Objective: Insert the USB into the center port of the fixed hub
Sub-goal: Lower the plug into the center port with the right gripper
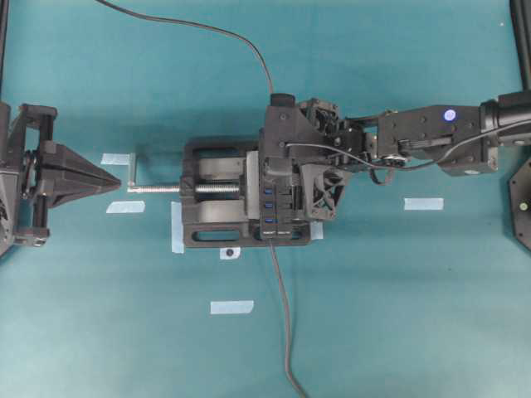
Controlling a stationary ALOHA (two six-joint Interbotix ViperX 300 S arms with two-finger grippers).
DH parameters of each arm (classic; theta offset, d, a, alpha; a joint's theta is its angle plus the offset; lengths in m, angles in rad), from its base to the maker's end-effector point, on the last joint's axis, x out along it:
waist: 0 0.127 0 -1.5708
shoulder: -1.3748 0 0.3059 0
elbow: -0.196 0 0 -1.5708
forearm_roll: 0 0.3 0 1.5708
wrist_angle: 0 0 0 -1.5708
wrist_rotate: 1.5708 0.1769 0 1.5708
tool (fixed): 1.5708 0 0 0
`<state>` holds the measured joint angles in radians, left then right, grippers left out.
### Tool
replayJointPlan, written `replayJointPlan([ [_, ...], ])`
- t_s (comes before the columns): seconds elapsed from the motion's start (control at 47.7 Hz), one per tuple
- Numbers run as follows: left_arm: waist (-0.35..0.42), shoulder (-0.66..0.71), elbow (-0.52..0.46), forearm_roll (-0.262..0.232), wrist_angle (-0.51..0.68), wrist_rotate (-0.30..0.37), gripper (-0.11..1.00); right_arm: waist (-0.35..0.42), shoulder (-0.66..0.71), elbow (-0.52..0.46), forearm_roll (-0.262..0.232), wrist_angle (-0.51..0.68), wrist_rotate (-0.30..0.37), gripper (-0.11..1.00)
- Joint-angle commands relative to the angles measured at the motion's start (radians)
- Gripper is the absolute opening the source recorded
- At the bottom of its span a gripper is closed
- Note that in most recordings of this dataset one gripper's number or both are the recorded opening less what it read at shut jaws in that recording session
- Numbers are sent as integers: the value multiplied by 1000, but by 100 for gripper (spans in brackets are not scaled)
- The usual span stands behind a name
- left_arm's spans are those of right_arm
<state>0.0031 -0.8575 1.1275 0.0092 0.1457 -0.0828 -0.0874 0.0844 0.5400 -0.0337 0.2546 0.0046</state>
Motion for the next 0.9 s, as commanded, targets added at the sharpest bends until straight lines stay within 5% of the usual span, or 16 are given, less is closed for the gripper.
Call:
replayJointPlan([
  [0.0,0,5,-23,0,-3,-2,0,3,-9,-9,2,0,8,8],
  [0.88,0,5,-21,0,-3,-3,0,3,18,3,2,38,5,8],
])
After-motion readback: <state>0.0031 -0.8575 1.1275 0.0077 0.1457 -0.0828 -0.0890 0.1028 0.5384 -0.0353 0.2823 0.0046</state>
